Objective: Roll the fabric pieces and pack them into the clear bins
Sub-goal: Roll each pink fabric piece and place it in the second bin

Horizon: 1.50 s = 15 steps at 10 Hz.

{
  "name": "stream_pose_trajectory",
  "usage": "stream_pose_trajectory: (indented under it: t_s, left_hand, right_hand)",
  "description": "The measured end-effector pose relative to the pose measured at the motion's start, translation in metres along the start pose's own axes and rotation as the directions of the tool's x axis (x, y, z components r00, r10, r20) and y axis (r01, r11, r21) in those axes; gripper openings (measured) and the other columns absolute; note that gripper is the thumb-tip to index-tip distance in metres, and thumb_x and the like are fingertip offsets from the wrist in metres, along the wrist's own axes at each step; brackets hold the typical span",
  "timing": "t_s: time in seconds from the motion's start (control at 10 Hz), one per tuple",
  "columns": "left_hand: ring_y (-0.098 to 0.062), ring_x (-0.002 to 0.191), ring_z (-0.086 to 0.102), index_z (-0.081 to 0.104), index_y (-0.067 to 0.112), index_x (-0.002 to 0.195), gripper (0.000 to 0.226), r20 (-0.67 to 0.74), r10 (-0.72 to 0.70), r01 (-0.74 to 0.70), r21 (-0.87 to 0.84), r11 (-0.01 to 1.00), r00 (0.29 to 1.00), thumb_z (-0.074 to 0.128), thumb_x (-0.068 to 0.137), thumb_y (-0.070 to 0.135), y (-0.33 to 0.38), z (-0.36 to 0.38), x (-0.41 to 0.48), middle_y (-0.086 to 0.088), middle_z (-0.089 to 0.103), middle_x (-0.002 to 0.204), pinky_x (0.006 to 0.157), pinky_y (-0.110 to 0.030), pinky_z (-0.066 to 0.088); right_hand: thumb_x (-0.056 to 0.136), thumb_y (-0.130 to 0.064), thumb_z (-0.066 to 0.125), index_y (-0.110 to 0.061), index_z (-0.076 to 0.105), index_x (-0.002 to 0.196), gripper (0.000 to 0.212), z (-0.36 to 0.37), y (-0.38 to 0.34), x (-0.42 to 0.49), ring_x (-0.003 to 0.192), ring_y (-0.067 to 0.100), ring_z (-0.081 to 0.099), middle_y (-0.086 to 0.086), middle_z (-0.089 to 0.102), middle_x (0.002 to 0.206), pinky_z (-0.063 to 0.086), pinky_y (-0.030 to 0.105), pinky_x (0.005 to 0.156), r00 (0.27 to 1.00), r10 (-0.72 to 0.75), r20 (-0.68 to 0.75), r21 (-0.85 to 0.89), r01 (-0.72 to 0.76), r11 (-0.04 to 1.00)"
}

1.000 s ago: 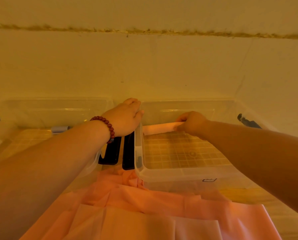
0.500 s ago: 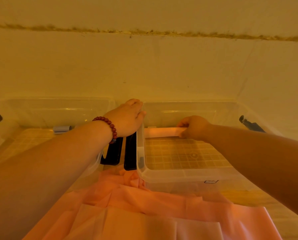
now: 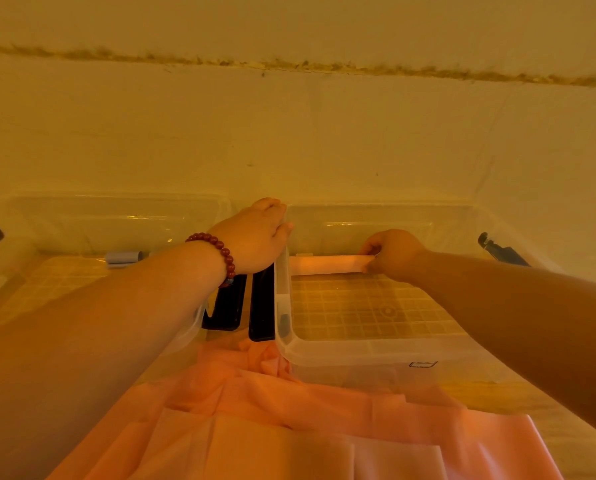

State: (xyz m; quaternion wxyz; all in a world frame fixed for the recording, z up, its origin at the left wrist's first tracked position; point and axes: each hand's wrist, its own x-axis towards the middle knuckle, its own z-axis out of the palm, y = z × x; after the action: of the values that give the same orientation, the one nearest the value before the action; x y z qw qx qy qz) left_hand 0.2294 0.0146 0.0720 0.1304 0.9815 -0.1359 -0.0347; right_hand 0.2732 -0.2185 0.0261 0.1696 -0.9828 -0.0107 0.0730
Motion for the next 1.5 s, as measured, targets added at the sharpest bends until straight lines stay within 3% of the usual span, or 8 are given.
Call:
stream_pose_trajectory:
  t_s: [0.5,0.6,0.7,0.9,1.2,1.3,1.4,1.5]
  left_hand:
    - [-0.018,0.145,0.016,0.014,0.012,0.152,0.053,0.003,0.001,-0.001,-0.008,1.000,1.000,0.022,0.104,0.034,-0.001,0.000,0.001,-0.001,0.005,0.161,0.114,-0.027,0.019]
    - [-0.018,0.145,0.016,0.014,0.012,0.152,0.053,0.004,-0.001,0.001,-0.004,1.000,1.000,0.022,0.104,0.035,-0.001,0.000,0.001,-0.001,0.005,0.161,0.114,-0.027,0.018]
    - [-0.018,0.145,0.015,0.014,0.012,0.152,0.053,0.003,-0.003,0.003,-0.003,1.000,1.000,0.022,0.104,0.035,-0.001,0.001,0.001,-0.001,0.005,0.161,0.114,-0.027,0.018]
    - [-0.018,0.146,0.014,0.013,0.013,0.152,0.053,0.000,-0.004,0.004,0.001,1.000,1.000,0.022,0.104,0.035,-0.001,0.001,0.001,-0.001,0.005,0.161,0.114,-0.027,0.017]
    - [-0.018,0.146,0.014,0.014,0.013,0.152,0.054,-0.006,-0.001,0.001,0.008,1.000,1.000,0.022,0.104,0.036,-0.001,0.001,0.001,-0.001,0.005,0.161,0.114,-0.028,0.017]
    - [-0.019,0.145,0.015,0.015,0.013,0.152,0.053,-0.012,0.002,-0.002,0.011,1.000,1.000,0.022,0.104,0.035,-0.001,0.001,0.001,-0.002,0.007,0.161,0.114,-0.028,0.018]
    - [-0.019,0.145,0.017,0.017,0.013,0.151,0.052,-0.023,0.001,-0.001,0.015,1.000,1.000,0.022,0.104,0.035,0.000,0.002,0.001,-0.002,0.008,0.160,0.113,-0.028,0.019]
    - [-0.019,0.145,0.016,0.017,0.013,0.152,0.052,-0.025,-0.001,0.001,0.020,1.000,1.000,0.022,0.104,0.035,0.000,0.003,0.002,-0.002,0.008,0.160,0.114,-0.028,0.018]
  right_hand:
    - [0.087,-0.015,0.071,-0.015,0.070,0.111,0.024,0.003,0.004,0.006,0.091,0.012,0.049,0.006,0.065,0.114,0.038,0.024,0.074,0.999,-0.027,-0.026,-0.008,0.027,1.000]
    - [0.087,-0.016,0.071,-0.015,0.070,0.110,0.023,0.003,0.004,0.006,0.089,0.011,0.050,0.003,0.063,0.108,0.040,0.023,0.069,1.000,-0.022,-0.020,-0.011,0.022,1.000]
    - [0.087,-0.015,0.071,-0.015,0.070,0.107,0.020,0.004,0.004,0.006,0.086,0.012,0.051,0.001,0.060,0.097,0.036,0.017,0.054,0.999,-0.025,-0.030,-0.006,0.025,1.000]
    - [0.088,-0.017,0.070,-0.015,0.069,0.105,0.017,0.004,0.003,0.007,0.086,0.012,0.050,-0.001,0.056,0.091,0.031,0.013,0.052,0.999,-0.011,-0.047,-0.022,0.010,1.000]
    - [0.087,-0.018,0.072,-0.017,0.068,0.110,0.024,0.001,0.001,0.005,0.085,0.012,0.052,-0.001,0.061,0.099,0.036,0.015,0.054,0.999,-0.012,-0.036,-0.048,0.011,0.999]
    - [0.085,-0.020,0.074,-0.017,0.067,0.110,0.026,0.000,0.000,0.005,0.077,0.015,0.063,0.002,0.066,0.106,0.051,0.024,0.070,1.000,0.009,-0.022,-0.013,-0.009,1.000]
    - [0.083,-0.029,0.076,-0.018,0.066,0.108,0.029,-0.004,-0.003,0.003,0.075,0.016,0.062,0.003,0.064,0.108,0.051,0.028,0.072,0.999,0.021,-0.048,-0.028,-0.023,0.999]
    - [0.085,-0.035,0.072,-0.017,0.065,0.102,0.025,-0.011,-0.007,-0.003,0.090,0.020,0.059,0.005,0.063,0.109,0.050,0.032,0.076,0.993,-0.006,-0.115,-0.096,-0.005,0.995]
